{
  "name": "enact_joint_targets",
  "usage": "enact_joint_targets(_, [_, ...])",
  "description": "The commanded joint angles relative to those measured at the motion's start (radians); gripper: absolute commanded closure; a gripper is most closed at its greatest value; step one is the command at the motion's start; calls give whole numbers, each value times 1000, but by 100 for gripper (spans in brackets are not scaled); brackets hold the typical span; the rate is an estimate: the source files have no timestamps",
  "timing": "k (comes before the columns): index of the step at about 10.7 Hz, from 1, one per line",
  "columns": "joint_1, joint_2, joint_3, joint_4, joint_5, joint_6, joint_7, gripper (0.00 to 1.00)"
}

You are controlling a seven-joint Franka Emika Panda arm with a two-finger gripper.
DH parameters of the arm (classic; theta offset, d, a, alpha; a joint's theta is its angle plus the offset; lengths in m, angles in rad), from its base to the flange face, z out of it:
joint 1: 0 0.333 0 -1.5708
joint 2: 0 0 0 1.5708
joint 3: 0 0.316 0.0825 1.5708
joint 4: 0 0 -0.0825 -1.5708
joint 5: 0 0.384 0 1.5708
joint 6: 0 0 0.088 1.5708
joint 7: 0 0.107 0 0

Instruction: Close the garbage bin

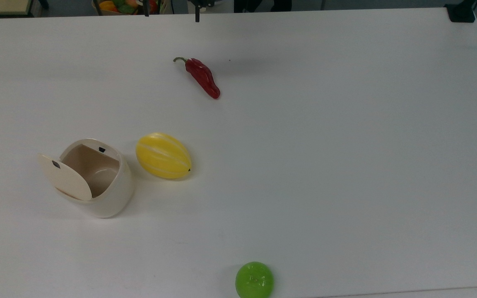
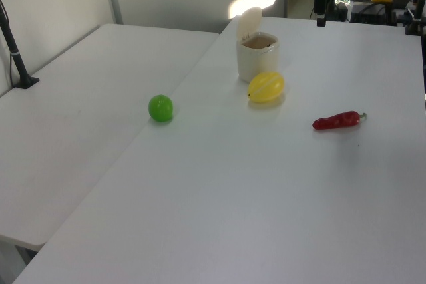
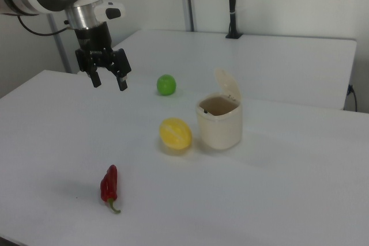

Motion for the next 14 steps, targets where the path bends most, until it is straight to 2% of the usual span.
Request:
enact_joint_targets(1, [0,-16,-4,-13,-16,-9,-22,0])
enact_joint_targets(7, [-2,-10,-4,-12,-14,-8,-22,0])
enact_joint_targets(8, [-2,-10,-6,-12,-14,-6,-24,7])
enact_joint_targets(9, [-4,-10,-6,-12,-13,-6,-39,29])
enact_joint_targets(11, [-16,-10,-6,-12,-2,-6,-102,87])
enact_joint_targets(12, [-17,-7,-6,-10,-2,-6,-103,100])
enact_joint_targets(14, [-17,-4,-6,-9,-4,-5,-102,100])
